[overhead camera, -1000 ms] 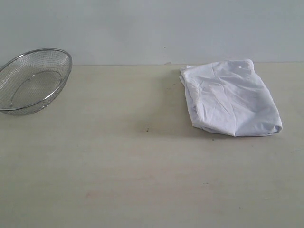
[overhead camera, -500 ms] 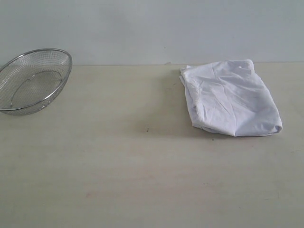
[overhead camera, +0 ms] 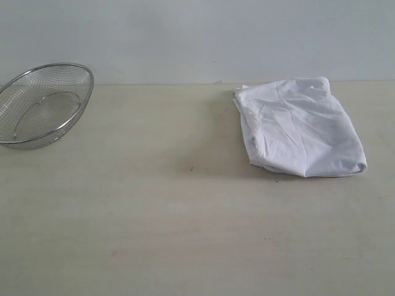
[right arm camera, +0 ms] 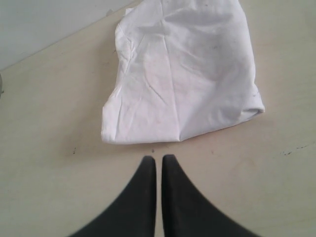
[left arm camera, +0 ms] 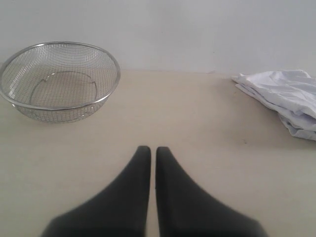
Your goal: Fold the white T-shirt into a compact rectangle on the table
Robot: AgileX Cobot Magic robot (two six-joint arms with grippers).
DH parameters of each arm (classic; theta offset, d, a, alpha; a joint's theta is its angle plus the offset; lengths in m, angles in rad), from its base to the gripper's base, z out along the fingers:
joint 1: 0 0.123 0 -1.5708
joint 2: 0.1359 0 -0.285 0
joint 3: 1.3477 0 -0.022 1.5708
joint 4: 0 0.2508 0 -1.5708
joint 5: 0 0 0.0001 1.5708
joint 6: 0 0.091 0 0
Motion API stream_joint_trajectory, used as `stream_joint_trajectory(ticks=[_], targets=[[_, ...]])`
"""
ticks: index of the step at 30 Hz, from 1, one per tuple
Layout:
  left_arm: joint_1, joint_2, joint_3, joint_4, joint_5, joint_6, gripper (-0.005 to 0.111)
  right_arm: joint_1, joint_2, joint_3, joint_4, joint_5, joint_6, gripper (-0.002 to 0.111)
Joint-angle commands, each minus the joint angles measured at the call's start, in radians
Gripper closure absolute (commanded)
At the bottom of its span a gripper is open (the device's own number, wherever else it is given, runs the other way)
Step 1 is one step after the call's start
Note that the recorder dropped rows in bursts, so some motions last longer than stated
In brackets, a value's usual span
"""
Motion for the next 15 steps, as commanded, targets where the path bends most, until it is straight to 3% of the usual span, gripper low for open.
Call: stream_joint_trajectory(ticks=[1, 15], targets=[[0.001, -0.004, 0.003, -0.002, 0.000, -0.010, 0.102, -0.001, -0.007, 0.003, 0.006, -0.005, -0.009, 0.108], [0.001, -0.004, 0.003, -0.002, 0.000, -0.010, 0.102, 0.013, -0.067, 0.003, -0.039, -0.064, -0.056, 0.108]])
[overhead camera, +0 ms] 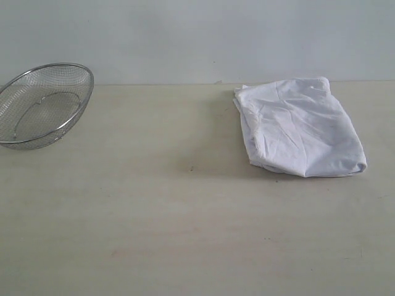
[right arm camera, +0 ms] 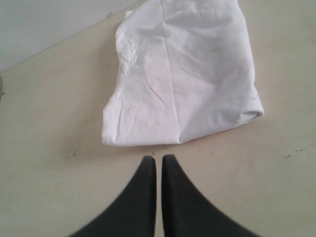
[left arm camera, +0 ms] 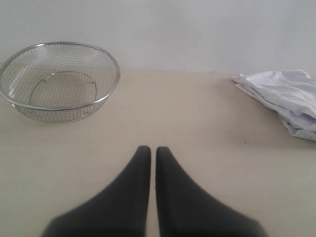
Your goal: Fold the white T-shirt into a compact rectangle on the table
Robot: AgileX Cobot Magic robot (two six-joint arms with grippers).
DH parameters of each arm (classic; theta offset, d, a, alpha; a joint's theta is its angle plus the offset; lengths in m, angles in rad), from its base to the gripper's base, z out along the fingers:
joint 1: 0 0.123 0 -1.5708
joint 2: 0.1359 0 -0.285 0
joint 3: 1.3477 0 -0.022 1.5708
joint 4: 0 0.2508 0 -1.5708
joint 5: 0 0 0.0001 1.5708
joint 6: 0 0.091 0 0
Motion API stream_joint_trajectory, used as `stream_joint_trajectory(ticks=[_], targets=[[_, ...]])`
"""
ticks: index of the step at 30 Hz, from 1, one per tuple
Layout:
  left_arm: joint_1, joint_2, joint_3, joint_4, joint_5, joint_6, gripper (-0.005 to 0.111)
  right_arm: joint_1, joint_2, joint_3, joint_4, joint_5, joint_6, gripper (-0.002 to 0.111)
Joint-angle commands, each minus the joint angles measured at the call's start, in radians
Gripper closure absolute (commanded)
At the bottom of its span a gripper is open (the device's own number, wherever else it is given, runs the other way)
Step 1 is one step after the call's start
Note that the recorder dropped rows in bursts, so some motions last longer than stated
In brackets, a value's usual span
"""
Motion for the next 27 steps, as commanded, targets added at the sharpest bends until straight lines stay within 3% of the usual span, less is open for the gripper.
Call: stream_joint_trajectory(ticks=[1, 7, 12, 19, 27], targets=[[0.001, -0.004, 0.003, -0.002, 0.000, -0.010, 0.102, 0.036, -0.089, 0.003, -0.074, -0.117, -0.061, 0.108], [0.001, -0.004, 0.003, -0.002, 0.000, -0.010, 0.102, 0.285, -0.300, 0.012, -0.256, -0.244, -0.064, 0.108], [0.001, -0.004, 0.003, -0.002, 0.000, -0.010, 0.102, 0.471, -0.470, 0.118, -0.281, -0.443, -0.066, 0.108], [0.001, -0.004, 0.003, -0.002, 0.000, -0.010, 0.102, 0.497, -0.693, 0.379, -0.272, -0.644, 0.097, 0.108], [0.001, -0.004, 0.003, -0.002, 0.000, -0.010, 0.102, 0.497, -0.838, 0.522, -0.272, -0.640, 0.122, 0.108]])
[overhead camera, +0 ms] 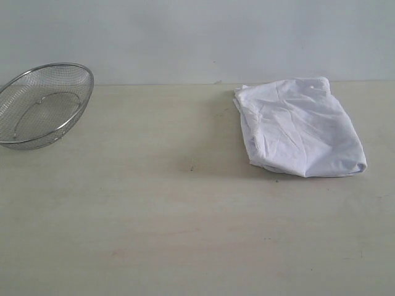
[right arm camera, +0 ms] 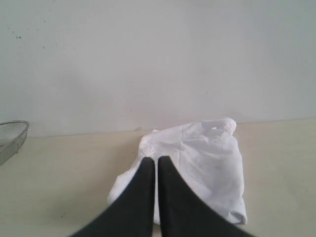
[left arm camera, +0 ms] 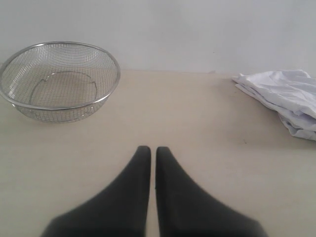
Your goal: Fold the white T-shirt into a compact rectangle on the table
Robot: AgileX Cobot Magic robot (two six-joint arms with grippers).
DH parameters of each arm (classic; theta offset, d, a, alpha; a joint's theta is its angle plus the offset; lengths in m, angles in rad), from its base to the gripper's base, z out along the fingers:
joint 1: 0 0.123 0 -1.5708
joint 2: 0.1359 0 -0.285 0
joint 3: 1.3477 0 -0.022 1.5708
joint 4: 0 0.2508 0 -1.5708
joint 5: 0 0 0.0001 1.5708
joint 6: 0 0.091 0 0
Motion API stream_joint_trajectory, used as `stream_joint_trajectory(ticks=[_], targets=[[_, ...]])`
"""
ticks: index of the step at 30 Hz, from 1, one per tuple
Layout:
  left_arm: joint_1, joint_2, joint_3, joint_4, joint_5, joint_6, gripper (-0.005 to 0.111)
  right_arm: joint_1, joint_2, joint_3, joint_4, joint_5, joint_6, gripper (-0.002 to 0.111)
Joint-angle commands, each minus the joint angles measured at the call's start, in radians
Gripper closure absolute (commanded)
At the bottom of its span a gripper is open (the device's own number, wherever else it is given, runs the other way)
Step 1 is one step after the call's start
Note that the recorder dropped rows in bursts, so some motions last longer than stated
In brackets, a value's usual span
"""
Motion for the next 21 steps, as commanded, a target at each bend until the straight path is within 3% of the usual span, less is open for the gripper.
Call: stream_joint_trajectory(ticks=[1, 21], targets=[[0.001, -0.004, 0.003, -0.002, 0.000, -0.010, 0.102, 0.001, -0.055, 0.060, -0.004, -0.005, 0.013, 0.108], [0.001, -0.004, 0.003, -0.002, 0.000, -0.010, 0.102, 0.001, -0.053, 0.095, -0.019, 0.138, 0.007, 0.108]])
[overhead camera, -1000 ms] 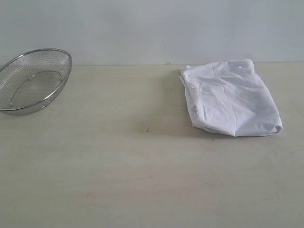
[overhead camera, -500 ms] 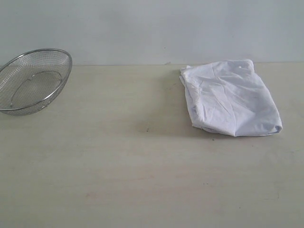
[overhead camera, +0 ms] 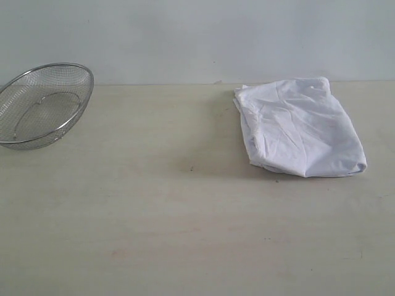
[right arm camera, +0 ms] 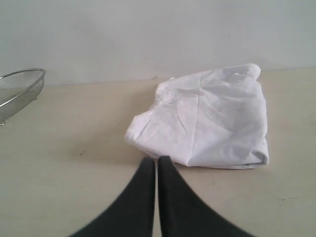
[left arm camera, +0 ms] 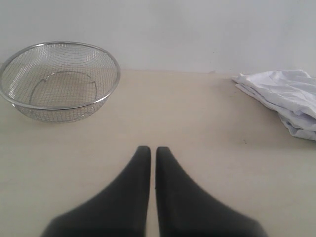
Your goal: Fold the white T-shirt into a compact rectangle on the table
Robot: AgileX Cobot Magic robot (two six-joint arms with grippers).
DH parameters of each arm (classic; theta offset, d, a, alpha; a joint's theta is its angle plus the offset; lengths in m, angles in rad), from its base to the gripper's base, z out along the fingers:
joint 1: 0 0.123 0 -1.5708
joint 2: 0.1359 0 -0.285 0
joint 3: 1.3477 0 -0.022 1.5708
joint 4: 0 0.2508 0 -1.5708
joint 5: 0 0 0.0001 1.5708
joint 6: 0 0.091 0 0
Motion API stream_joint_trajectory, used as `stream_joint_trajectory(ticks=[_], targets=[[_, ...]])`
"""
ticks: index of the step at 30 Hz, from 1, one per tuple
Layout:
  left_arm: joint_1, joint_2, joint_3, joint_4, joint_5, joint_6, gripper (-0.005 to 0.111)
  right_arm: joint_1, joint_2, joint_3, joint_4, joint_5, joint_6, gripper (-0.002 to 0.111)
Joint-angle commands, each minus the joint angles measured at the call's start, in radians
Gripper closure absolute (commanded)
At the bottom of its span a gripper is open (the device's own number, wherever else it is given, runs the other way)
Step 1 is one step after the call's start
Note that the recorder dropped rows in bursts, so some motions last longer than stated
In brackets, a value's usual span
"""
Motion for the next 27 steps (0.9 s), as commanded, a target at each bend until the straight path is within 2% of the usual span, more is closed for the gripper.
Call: stream_joint_trajectory(ticks=[1, 3, 7, 10, 27], targets=[[0.001, -0.004, 0.003, -0.002, 0.000, -0.010, 0.102, 0.001, -0.006, 0.003, -0.056, 0.006, -0.006, 0.108], [0.001, -0.004, 0.003, -0.002, 0.000, -0.010, 0.102, 0.001, -0.006, 0.003, -0.194, 0.017, 0.054, 0.108], [0.001, -0.004, 0.003, -0.002, 0.000, -0.010, 0.102, 0.001, -0.006, 0.003, -0.500, 0.159, 0.376, 0.108], [0.001, -0.004, 0.003, -0.002, 0.000, -0.010, 0.102, 0.001, -0.006, 0.003, -0.642, 0.161, 0.555, 0.108], [0.001, -0.004, 0.003, -0.002, 0.000, -0.010, 0.102, 0.001, -0.013, 0.003, -0.652, 0.167, 0.601, 0.108]])
